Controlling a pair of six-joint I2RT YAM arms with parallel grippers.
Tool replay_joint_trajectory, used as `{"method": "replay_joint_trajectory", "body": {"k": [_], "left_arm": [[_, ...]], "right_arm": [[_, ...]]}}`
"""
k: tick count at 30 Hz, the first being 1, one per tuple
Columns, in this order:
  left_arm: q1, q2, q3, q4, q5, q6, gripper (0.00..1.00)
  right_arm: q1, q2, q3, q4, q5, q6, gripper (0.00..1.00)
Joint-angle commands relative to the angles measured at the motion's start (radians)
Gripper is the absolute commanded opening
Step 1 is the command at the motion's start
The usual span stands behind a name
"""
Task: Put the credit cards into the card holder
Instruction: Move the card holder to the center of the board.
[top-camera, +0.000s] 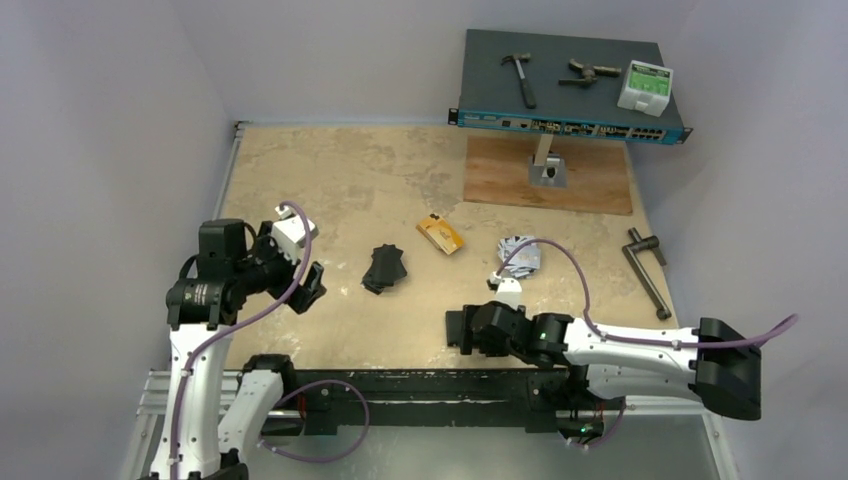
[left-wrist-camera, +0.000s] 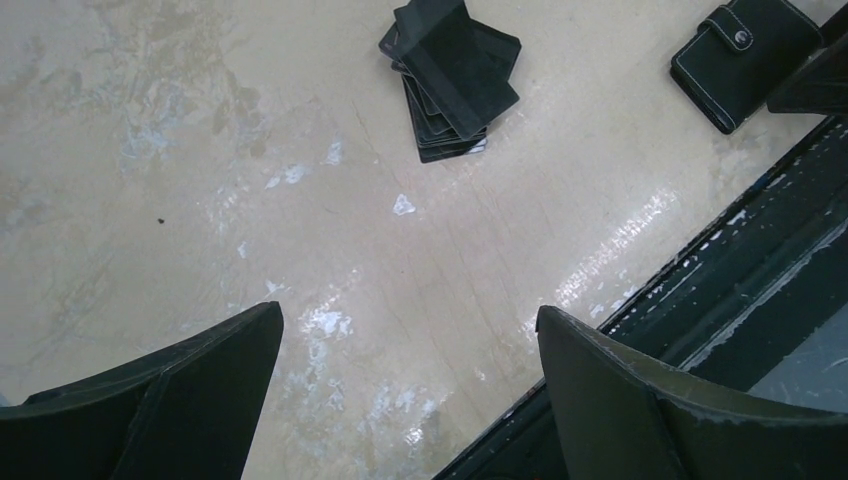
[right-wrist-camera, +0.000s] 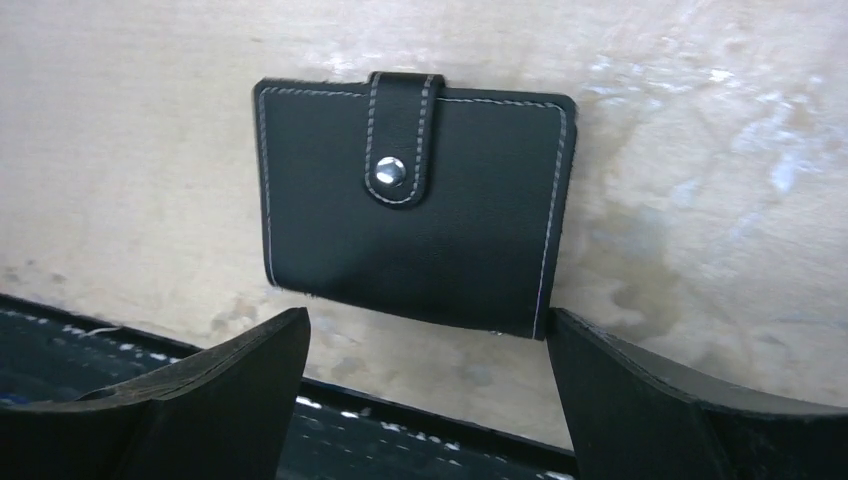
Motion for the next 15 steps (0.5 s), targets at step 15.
{"method": "replay_joint_trajectory", "body": {"k": [15], "left_arm": [[-0.195, 0.049, 0.073, 0.040, -0.241, 0.064, 1.00]], "right_arm": [[0.024, 0.273, 0.341, 0.179, -0.133, -0.175, 0.85]]}}
